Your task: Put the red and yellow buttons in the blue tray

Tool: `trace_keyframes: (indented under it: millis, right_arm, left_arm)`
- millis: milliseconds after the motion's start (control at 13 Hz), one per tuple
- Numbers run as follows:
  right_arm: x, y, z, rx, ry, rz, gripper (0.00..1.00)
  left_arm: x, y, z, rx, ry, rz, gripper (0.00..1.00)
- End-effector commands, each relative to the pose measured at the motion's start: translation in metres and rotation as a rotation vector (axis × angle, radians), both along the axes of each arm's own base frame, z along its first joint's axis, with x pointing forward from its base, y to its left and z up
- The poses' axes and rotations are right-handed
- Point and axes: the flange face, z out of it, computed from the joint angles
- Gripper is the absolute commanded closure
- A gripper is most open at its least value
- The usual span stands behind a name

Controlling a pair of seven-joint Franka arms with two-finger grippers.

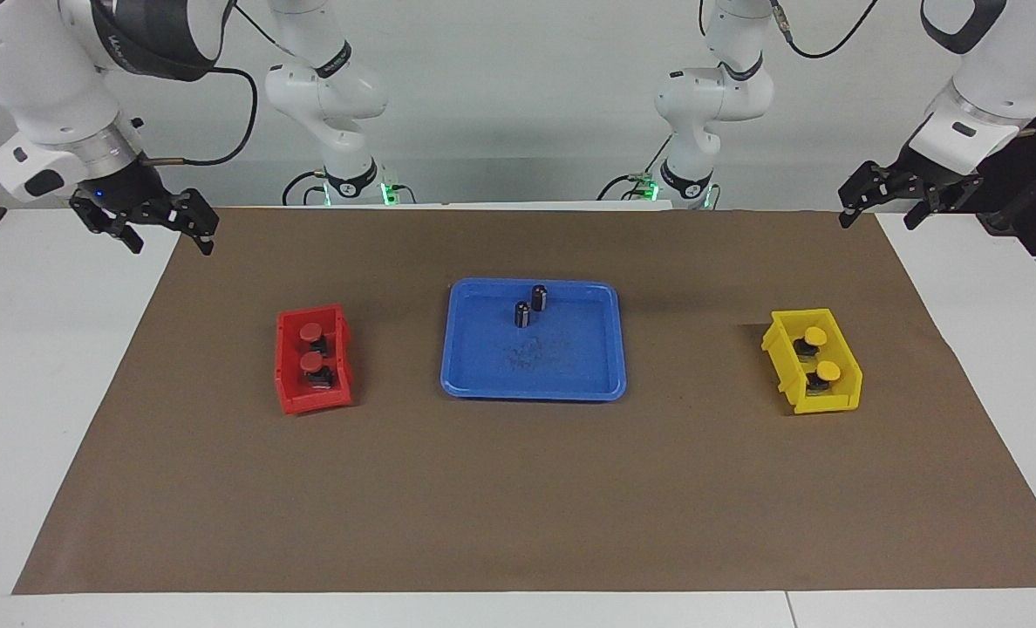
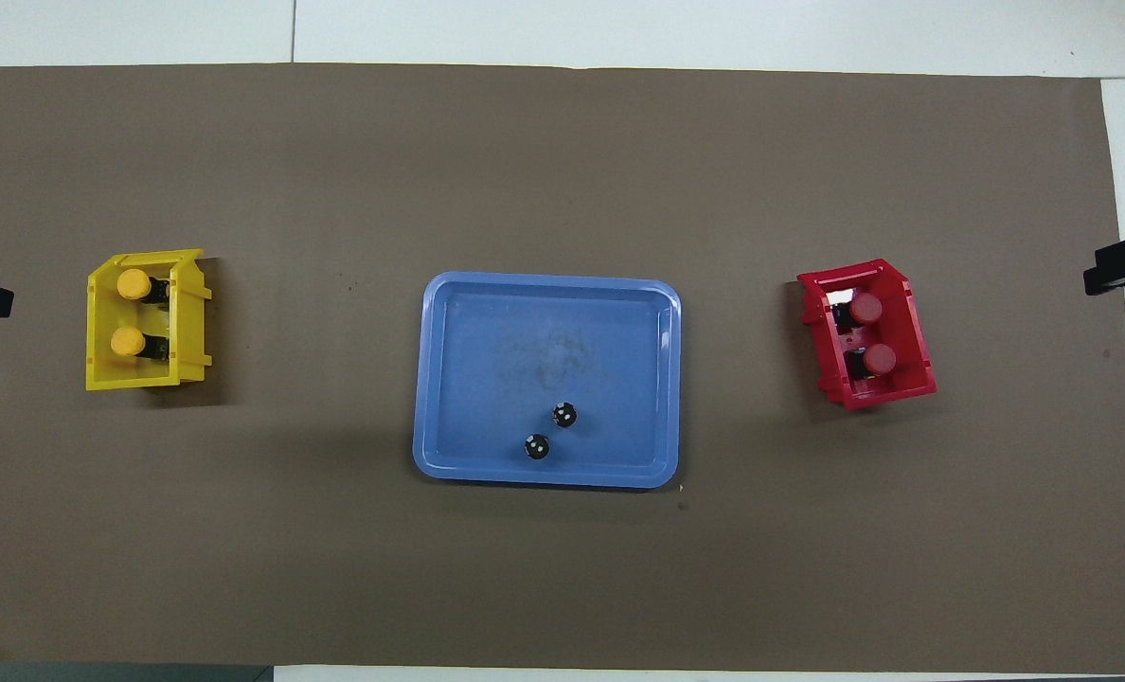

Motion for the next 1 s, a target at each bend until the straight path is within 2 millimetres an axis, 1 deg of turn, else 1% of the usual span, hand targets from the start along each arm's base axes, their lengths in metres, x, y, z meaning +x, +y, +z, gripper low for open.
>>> trace_keyframes:
  millis: [0,692,846,923]
  right_arm:
    - [-0.002,-0.002,0.003,0.003,-0.002,0.009,0.00]
    - [-0.004,0.002,-0.001,-0.010,0.009,0.026,0.00]
    - [-0.002,0.014,0.001,-0.011,0.003,0.044,0.00]
    - [0.001,0.015,0.002,-0.003,-0.004,0.044,0.00]
  left_arm:
    - [-0.007,0.002,0.000,0.017,-0.016,0.002,0.00]
    - [-0.007,0.002,0.000,0.017,-0.016,0.002,0.00]
    - [-0.007,0.002,0.000,0.017,-0.016,0.002,0.00]
    - [-0.007,0.002,0.000,0.018,-0.014,0.005,0.00]
